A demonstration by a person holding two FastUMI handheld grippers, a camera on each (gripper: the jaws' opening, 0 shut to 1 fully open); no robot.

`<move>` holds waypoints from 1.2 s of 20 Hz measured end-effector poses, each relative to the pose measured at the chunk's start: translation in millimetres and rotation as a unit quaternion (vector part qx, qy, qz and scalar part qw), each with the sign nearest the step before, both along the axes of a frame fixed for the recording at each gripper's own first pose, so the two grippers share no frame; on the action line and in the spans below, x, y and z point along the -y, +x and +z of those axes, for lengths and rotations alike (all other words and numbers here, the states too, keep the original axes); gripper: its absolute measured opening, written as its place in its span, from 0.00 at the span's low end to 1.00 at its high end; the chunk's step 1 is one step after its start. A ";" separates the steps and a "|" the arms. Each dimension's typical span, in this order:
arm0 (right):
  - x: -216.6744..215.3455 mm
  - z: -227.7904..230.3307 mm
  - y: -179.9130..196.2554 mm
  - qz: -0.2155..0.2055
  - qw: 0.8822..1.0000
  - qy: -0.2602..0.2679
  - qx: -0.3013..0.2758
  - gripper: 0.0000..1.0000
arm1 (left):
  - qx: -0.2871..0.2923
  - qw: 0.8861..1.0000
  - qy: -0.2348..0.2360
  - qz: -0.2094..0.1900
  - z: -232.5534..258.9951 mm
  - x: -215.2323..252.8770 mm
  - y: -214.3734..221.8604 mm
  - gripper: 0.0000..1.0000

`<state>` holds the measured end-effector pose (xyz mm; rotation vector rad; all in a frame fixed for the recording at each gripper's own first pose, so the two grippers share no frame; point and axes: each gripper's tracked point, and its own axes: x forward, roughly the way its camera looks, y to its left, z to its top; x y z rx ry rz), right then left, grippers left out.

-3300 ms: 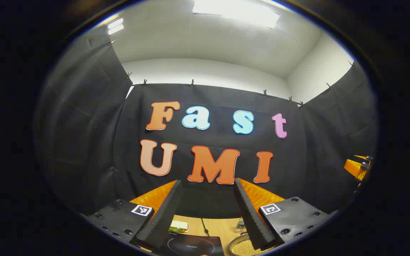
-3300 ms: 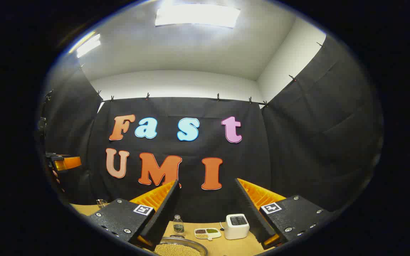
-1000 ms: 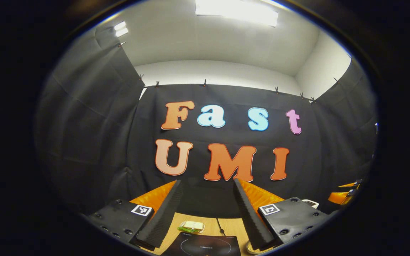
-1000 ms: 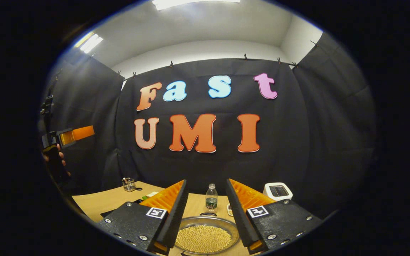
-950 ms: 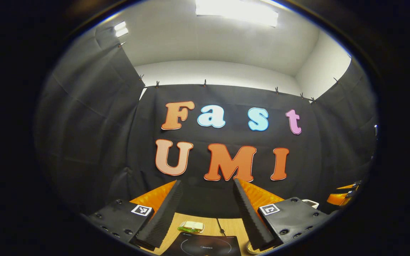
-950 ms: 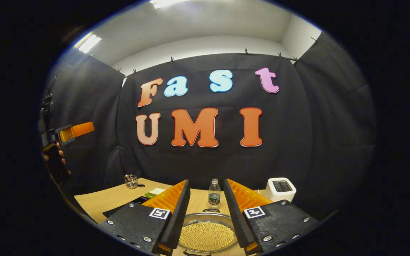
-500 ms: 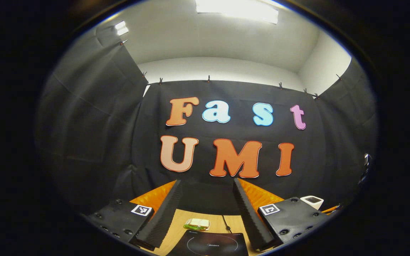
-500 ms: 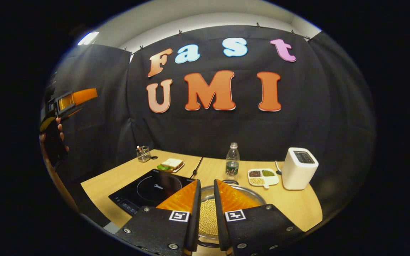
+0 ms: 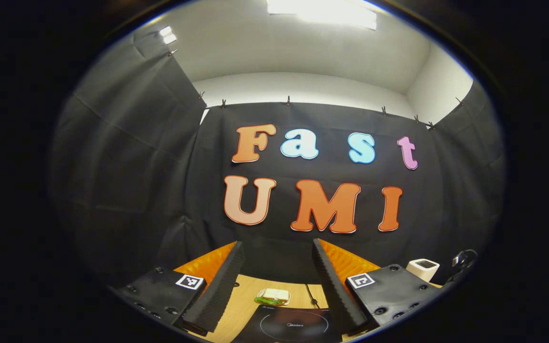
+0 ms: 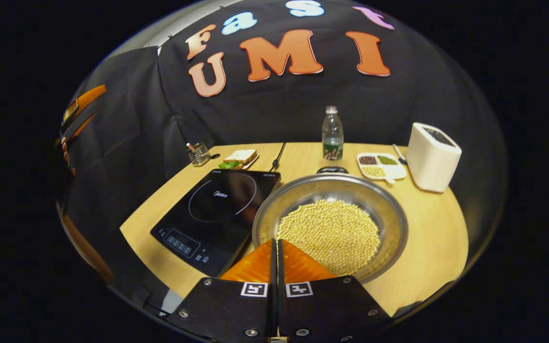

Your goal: First push the handle of the pot to place it horizontally, then grasp the pot with both hands and set it on the induction cooktop.

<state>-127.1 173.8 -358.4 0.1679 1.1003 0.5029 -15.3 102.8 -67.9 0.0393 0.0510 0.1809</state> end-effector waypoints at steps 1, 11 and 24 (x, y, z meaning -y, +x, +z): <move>-5.0 -4.1 -8.4 0.000 1.000 0.012 -0.022 0.00 | -0.005 1.000 -0.001 -0.002 -3.1 -1.0 -0.4 0.95; -17.8 -33.1 -41.0 -0.005 0.986 0.034 -0.163 0.00 | -0.023 1.000 -0.009 0.006 -17.7 -10.9 0.3 0.95; -12.1 -55.5 -59.4 -0.010 0.974 0.032 -0.223 0.00 | -0.052 0.999 -0.004 -0.003 -40.4 -10.4 5.9 0.94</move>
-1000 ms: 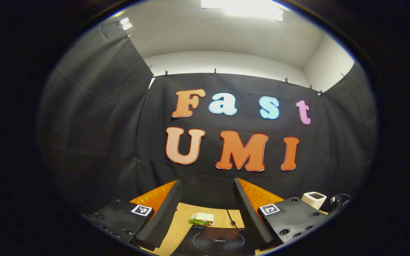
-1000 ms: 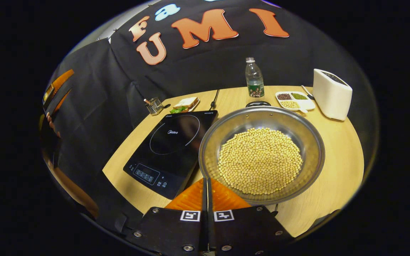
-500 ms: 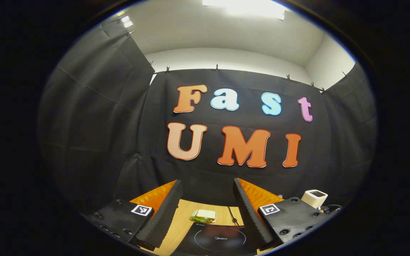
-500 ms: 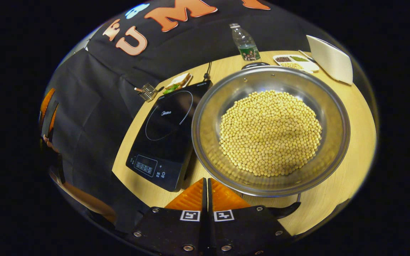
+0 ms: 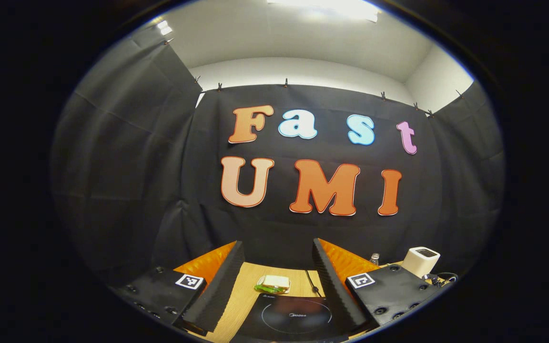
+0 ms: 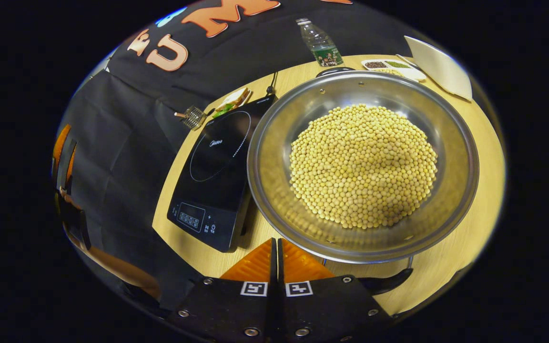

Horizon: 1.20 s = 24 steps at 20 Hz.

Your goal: First push the handle of the pot to place it horizontally, then grasp the pot with both hands and set it on the induction cooktop.

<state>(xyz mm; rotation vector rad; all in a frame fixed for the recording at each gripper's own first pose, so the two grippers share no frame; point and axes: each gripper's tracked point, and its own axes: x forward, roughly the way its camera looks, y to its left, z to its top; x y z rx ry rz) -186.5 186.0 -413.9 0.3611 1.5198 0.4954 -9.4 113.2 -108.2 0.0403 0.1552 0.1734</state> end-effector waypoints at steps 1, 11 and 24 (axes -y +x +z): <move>5.8 -1.3 0.2 0.000 1.000 -0.009 0.001 0.00 | -0.001 1.000 0.000 0.000 -0.5 -0.4 0.7 0.94; 65.1 -9.9 4.1 -0.026 0.997 -0.068 -0.004 0.00 | -0.010 1.000 0.013 -0.017 -7.9 8.1 10.5 0.94; 127.4 -12.0 28.4 -0.023 0.989 -0.144 0.008 0.00 | -0.012 1.000 0.011 -0.020 -12.7 7.1 16.1 0.94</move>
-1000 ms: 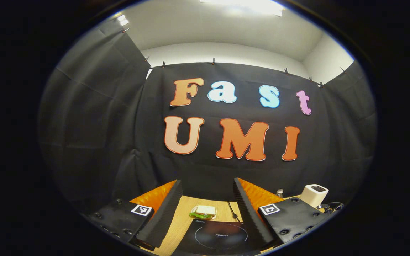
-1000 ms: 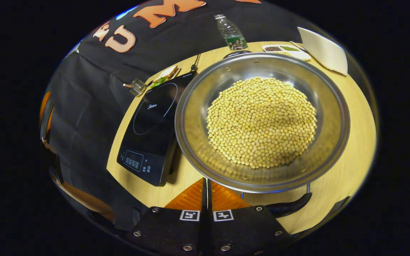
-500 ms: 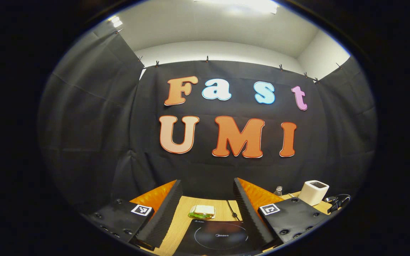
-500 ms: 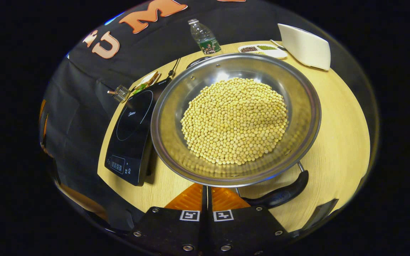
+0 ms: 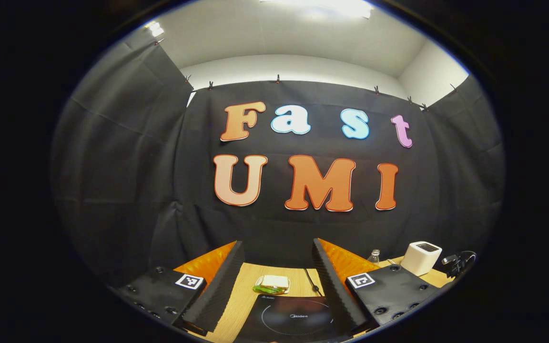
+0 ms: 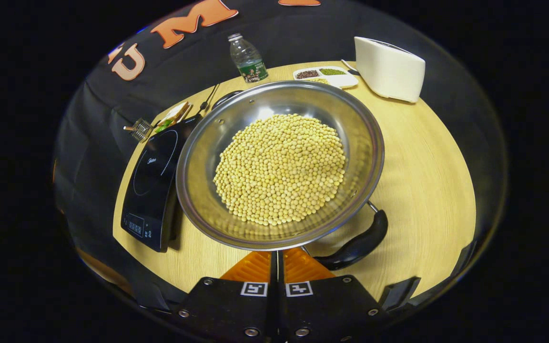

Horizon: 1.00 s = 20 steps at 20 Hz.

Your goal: First push the handle of the pot to place it horizontally, then grasp the pot with both hands and set it on the induction cooktop.

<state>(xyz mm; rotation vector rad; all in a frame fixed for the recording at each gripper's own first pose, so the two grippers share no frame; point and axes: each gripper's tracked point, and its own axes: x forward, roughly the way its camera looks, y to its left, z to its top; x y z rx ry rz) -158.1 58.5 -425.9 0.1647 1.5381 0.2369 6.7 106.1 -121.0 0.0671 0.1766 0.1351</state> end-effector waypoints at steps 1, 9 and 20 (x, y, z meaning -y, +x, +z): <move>5.1 -0.7 1.8 0.005 1.000 -0.009 0.004 0.00 | 0.000 1.000 -0.003 -0.002 -1.9 1.3 1.1 0.94; 41.5 -9.3 21.1 -0.008 0.998 -0.057 0.017 0.00 | -0.006 1.000 -0.009 -0.001 -8.7 3.1 7.1 0.96; 91.1 -28.8 58.5 -0.034 0.989 -0.138 0.038 0.00 | -0.024 1.000 -0.005 -0.009 -26.1 13.4 21.9 0.93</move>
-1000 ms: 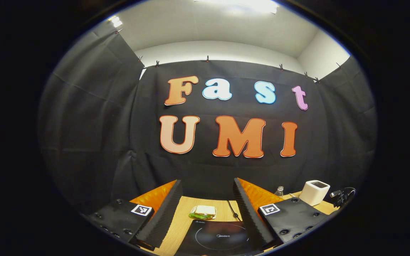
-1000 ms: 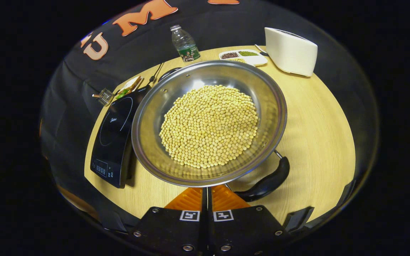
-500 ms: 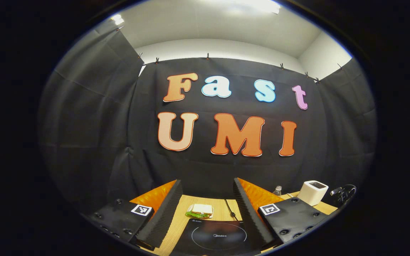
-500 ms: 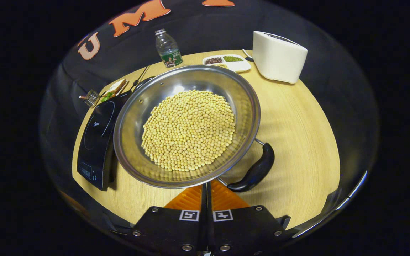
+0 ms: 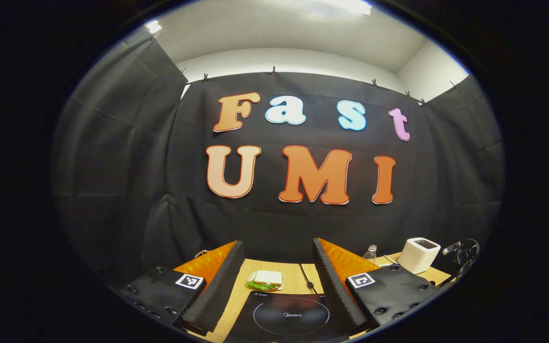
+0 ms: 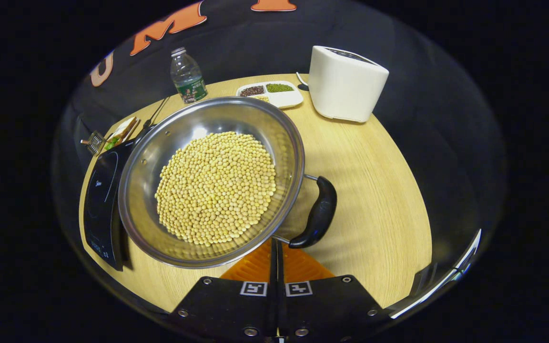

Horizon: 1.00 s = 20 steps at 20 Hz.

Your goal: First push the handle of the pot to place it horizontally, then grasp the pot with both hands and set it on the induction cooktop.

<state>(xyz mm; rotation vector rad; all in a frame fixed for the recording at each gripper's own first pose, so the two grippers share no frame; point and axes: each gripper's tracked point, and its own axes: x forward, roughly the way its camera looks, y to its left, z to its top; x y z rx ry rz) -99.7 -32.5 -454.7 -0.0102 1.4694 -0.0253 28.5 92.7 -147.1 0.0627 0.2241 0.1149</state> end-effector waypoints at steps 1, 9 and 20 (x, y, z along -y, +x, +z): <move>3.7 -1.3 2.7 -0.006 1.000 -0.004 0.002 0.00 | -0.002 1.000 0.000 0.001 -1.7 0.9 2.7 0.93; 20.4 -13.6 32.6 -0.086 0.996 -0.003 0.014 0.00 | -0.014 1.000 -0.005 -0.003 -15.4 3.6 14.5 0.94; 33.1 -34.9 79.0 -0.117 0.993 -0.017 0.028 0.00 | -0.044 0.999 -0.014 0.000 -44.3 -0.4 21.4 0.95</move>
